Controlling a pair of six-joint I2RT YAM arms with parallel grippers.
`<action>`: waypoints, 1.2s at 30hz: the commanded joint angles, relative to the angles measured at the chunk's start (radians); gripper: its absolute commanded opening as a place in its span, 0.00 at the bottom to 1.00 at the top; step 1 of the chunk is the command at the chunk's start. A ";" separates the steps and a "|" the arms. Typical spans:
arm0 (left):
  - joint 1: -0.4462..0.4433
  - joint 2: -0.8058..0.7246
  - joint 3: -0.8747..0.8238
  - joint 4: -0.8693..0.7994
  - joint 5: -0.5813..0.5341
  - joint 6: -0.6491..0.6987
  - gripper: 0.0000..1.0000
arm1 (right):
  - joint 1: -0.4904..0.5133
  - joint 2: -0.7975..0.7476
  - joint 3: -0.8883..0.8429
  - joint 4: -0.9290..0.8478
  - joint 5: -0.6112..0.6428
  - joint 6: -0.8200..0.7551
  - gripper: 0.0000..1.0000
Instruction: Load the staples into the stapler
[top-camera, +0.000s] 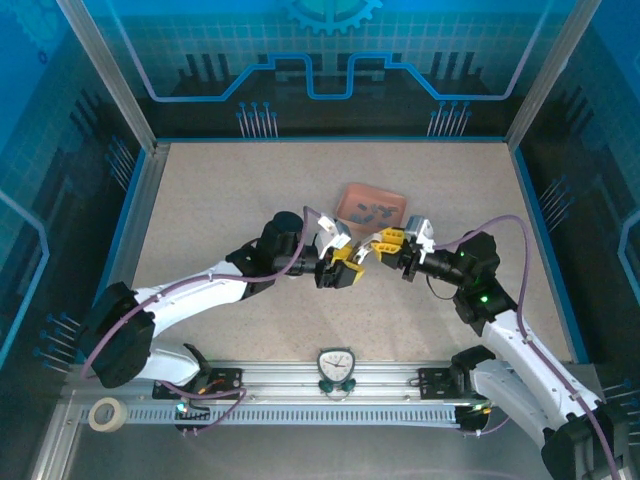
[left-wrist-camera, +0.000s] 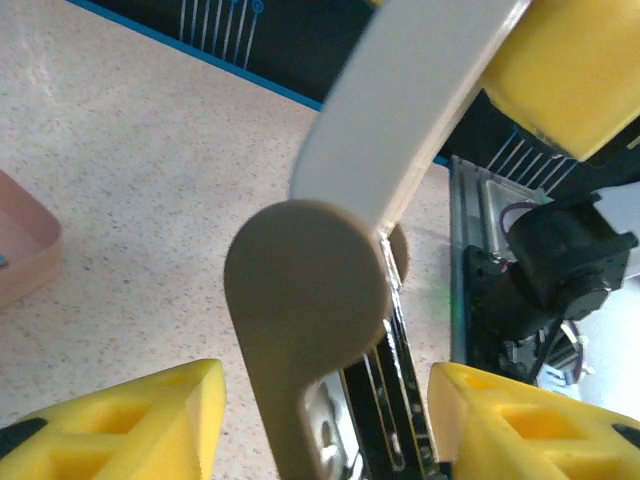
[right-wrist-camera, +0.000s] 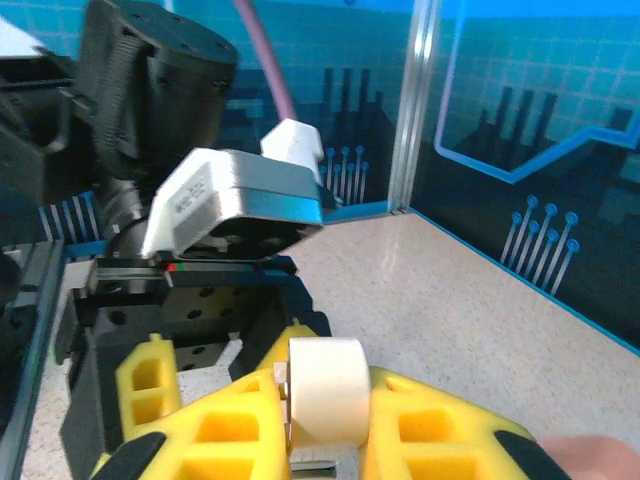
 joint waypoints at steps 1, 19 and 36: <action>0.001 -0.020 0.055 -0.055 -0.092 0.008 0.62 | 0.029 0.016 0.071 -0.170 0.199 0.148 0.17; -0.012 0.055 0.229 -0.330 -0.217 0.002 0.62 | 0.138 0.235 0.326 -0.608 0.461 0.544 0.16; -0.019 0.152 0.288 -0.370 -0.175 0.009 0.54 | 0.148 0.284 0.355 -0.581 0.392 0.583 0.16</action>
